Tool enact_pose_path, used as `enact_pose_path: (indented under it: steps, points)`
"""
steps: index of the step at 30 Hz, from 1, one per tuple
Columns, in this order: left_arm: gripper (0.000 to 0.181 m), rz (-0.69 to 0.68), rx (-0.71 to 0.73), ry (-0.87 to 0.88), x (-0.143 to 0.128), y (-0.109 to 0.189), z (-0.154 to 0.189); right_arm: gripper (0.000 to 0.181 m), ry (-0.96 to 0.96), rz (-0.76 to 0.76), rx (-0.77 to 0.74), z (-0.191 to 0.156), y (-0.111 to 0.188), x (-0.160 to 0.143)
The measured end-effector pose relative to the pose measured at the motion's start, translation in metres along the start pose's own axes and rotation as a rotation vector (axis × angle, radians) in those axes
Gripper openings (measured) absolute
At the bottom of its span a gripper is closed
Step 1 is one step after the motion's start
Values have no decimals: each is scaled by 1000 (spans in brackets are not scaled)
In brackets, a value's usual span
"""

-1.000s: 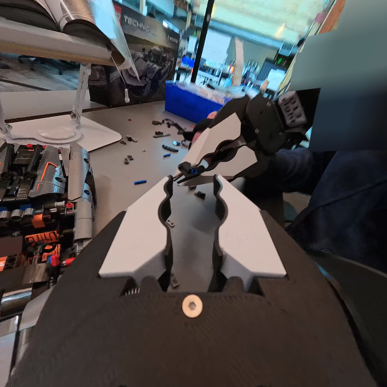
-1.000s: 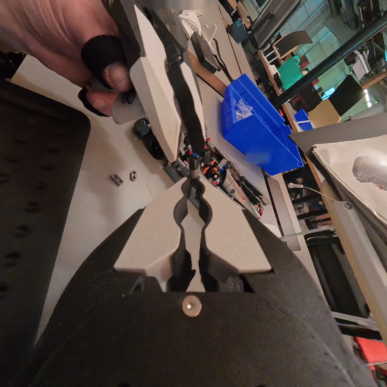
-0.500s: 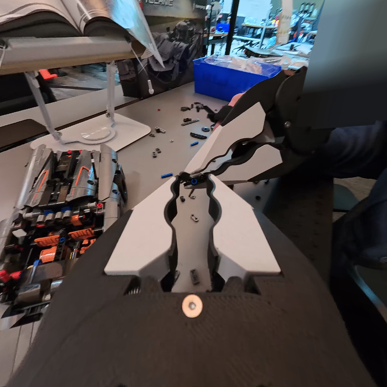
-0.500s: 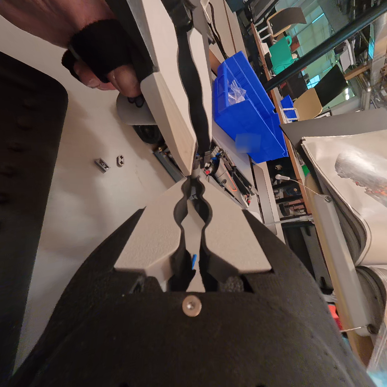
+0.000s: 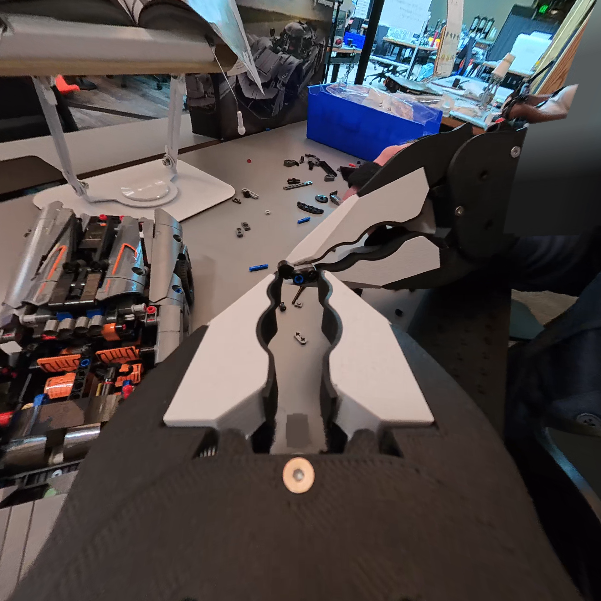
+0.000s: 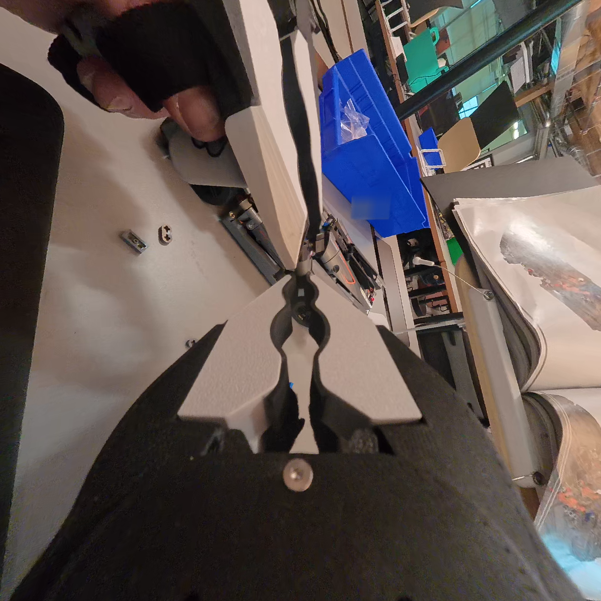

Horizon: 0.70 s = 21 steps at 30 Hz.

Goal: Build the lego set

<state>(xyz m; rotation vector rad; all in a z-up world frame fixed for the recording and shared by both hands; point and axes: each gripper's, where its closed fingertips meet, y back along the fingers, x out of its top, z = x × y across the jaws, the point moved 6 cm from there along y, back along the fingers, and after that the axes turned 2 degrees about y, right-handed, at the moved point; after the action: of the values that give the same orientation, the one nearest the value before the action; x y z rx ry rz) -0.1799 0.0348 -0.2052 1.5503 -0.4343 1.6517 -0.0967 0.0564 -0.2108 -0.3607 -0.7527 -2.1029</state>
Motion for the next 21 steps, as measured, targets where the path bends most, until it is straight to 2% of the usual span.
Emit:
enact_pose_path:
  steps: [3,5,16,21]
  points:
    - [19,-1,-13,15,-1,0,-1,0,2,-1,2,0,0,-1]
    - [12,-1,-27,13,-1,0,0,0,-5,7,1,1,0,-1]
    - [12,31,-45,-10,3,-3,-1,0,2,43,12,5,3,-3]
    - [12,77,-65,-10,6,1,0,15,-142,131,117,7,4,-4]
